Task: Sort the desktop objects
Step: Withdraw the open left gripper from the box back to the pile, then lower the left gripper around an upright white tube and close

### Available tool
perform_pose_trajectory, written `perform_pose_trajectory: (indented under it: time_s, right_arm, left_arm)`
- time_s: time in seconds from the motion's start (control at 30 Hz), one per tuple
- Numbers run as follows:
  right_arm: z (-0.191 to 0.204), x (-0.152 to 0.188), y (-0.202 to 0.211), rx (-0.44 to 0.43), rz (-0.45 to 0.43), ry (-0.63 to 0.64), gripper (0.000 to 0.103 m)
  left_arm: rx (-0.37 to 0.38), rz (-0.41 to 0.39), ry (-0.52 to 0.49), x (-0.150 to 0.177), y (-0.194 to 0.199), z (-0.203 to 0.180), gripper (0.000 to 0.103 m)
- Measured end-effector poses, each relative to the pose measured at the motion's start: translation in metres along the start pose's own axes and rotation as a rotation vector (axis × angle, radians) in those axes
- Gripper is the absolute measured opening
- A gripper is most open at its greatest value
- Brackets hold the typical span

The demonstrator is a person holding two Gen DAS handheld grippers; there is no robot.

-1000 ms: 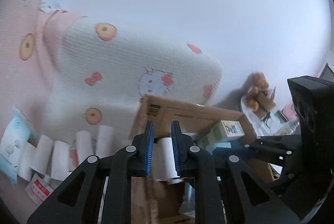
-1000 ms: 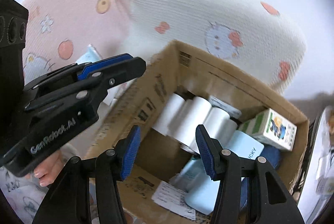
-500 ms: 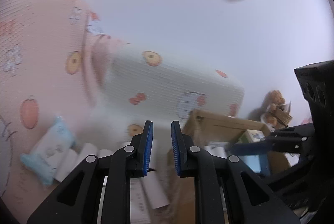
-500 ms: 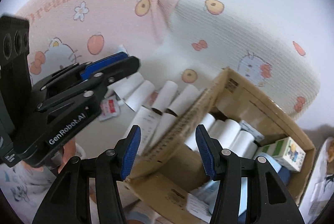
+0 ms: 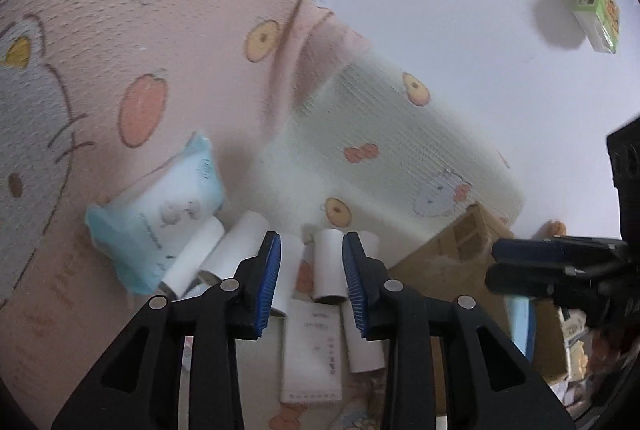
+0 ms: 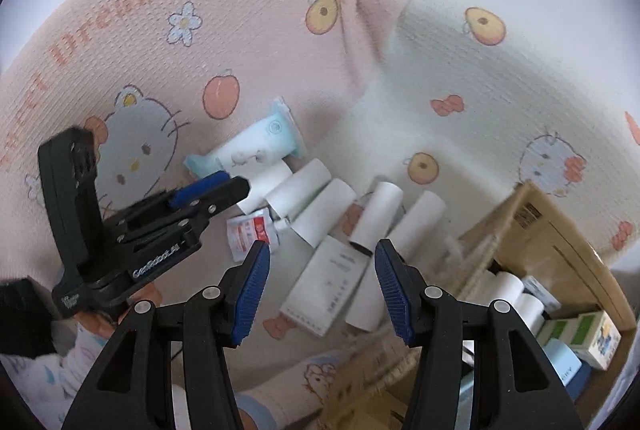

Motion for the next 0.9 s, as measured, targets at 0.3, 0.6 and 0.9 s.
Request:
perform_pose_trajectory:
  time_s: [0.3, 0.6, 0.9]
  right_arm:
    - [-0.021, -0.045, -0.054, -0.006, 0.171, -0.134, 0.052]
    - [-0.064, -0.059, -0.123, 0.011, 0.363, -0.373, 0.052]
    - [-0.088, -0.065, -0.184, 0.073, 0.483, -0.386, 0.052]
  left_arm:
    - [-0.020, 0.085, -0.028, 0.010, -0.042, 0.024, 0.040]
    - [-0.003, 0.213, -0.188, 0.017, -0.105, 0.004, 0.040]
    - [0.155, 0.359, -0.232, 0.026, -0.154, -0.015, 0.040]
Point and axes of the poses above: each gripper's, at about its wrist camera, not at the fingertips, and y roughly against the way its jaws point, z to its left, x to its underside, the point moved 6 cm from there along -y, roughly the way its jaws point, and after that the axes turned 13 degrees about x, right-handed, at the moved point
